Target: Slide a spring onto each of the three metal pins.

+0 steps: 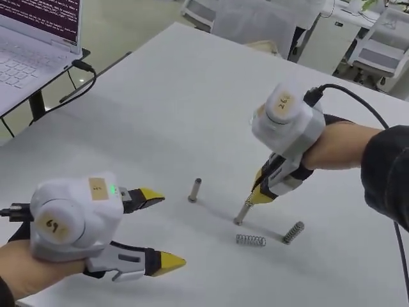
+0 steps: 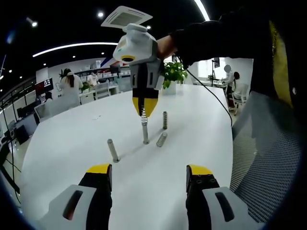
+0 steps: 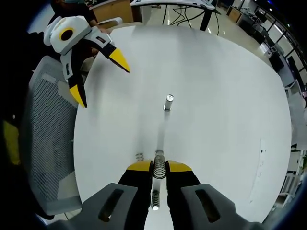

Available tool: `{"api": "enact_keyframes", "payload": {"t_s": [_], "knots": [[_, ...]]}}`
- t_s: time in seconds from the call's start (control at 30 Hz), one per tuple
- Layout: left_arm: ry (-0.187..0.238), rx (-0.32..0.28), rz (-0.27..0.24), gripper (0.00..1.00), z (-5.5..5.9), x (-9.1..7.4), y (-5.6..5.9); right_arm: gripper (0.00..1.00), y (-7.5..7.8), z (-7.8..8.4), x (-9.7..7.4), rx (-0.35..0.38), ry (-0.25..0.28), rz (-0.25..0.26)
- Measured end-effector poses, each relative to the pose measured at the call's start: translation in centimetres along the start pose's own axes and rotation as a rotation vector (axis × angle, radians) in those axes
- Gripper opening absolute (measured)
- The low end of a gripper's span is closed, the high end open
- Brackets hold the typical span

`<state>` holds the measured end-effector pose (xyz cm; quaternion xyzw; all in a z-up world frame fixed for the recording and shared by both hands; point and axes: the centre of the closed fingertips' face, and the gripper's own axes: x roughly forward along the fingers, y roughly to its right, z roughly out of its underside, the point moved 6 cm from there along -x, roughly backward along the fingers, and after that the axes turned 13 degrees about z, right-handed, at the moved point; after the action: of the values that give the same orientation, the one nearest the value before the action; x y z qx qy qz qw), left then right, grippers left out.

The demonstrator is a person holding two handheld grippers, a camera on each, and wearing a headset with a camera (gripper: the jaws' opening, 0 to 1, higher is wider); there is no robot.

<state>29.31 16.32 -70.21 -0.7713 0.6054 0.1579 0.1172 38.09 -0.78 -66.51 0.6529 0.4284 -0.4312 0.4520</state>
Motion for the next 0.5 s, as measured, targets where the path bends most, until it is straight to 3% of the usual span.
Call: {"api": "enact_keyframes", "payload": {"t_s": [0.5], "knots": [[0.0, -0.002, 0.007, 0.58, 0.0, 0.3, 0.0, 0.08, -0.2, 0.4, 1.8, 0.005, -0.015, -0.006]]}}
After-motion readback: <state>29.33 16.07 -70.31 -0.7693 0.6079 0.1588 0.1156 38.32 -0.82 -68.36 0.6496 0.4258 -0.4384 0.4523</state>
